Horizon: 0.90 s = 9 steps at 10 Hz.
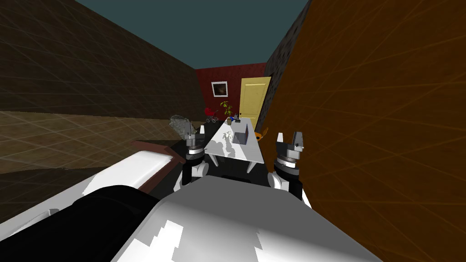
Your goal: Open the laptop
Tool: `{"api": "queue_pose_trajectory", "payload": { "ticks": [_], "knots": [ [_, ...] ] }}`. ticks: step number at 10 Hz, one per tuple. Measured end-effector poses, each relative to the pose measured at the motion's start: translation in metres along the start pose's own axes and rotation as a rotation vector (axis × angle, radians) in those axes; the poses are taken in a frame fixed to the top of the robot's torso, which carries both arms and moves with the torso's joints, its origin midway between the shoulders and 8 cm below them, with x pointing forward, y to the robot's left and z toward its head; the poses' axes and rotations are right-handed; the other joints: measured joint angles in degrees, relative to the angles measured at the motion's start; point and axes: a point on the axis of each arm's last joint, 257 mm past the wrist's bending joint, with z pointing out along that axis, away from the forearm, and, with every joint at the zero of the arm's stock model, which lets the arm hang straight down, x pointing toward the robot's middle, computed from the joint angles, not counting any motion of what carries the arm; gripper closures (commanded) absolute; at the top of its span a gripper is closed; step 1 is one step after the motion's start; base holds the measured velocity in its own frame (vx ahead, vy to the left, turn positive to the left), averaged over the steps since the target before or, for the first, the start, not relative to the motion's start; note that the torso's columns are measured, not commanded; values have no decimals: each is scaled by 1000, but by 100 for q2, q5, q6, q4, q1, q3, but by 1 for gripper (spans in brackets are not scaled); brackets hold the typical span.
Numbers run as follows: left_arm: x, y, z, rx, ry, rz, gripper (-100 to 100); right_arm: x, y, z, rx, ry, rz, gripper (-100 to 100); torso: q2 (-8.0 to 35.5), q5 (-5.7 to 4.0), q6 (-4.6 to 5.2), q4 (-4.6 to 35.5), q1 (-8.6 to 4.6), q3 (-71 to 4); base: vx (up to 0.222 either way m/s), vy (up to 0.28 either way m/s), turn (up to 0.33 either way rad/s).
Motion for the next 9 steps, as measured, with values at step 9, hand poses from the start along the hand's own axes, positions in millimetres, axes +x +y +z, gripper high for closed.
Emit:
{"api": "queue_pose_trajectory", "payload": {
  "ticks": [9],
  "knots": [
    [0,0,0,0,0,0,0,0,0,0,0,0,0,0,3539,0,0,3537,0,-7073,0,0,0]
  ]
}}
